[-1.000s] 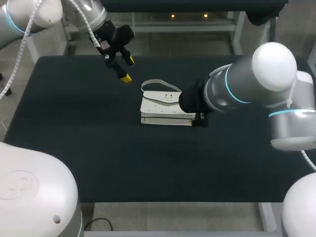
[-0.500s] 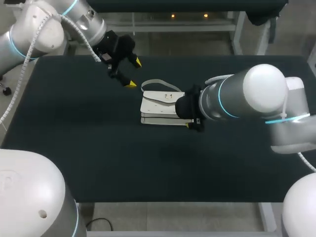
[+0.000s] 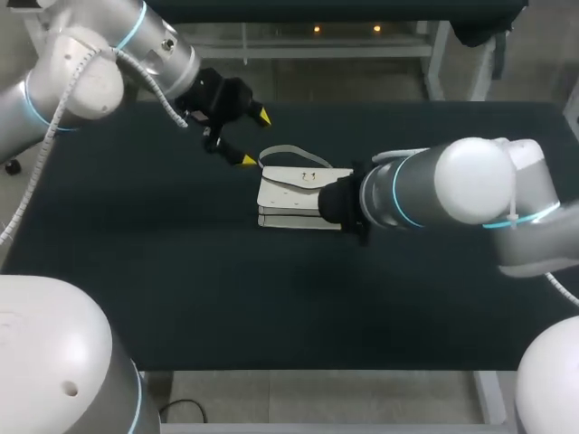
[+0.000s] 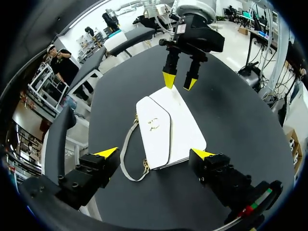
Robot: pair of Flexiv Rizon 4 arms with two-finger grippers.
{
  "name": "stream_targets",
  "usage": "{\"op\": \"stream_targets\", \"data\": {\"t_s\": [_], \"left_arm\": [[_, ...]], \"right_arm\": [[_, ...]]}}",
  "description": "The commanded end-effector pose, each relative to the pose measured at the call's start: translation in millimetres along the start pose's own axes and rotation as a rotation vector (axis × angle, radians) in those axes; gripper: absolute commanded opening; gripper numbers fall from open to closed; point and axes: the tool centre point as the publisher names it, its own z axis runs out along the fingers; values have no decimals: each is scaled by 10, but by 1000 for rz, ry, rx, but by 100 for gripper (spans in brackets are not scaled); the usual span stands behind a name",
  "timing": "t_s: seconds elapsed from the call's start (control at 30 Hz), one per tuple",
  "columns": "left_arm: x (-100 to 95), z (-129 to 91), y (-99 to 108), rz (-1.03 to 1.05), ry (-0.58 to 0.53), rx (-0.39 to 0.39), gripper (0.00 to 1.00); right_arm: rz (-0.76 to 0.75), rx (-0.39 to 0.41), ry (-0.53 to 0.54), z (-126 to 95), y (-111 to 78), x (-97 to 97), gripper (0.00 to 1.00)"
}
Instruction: Pick up the bag, open it, inspect its contents, close it, and place it on the opposite side
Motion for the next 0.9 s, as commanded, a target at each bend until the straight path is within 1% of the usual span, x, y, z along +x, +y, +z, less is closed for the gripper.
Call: {"op": "stream_targets", "data": {"t_s": [0.03,0.17,0.5,0.73,0.9], "left_arm": [[35,101,33,21,-21,35,100],[26,165,23,35,-30,42,100],[12,257,-2,57,3,52,100],[2,274,13,56,14,60,100],[3,281,19,60,24,62,100]], "right_arm": [[0,-11,-11,77,-10,28,46],[3,-8,-11,122,-5,33,43],[30,62,-56,172,-50,42,39],[25,81,-67,203,-41,27,29],[27,91,-69,230,-46,39,29]]}}
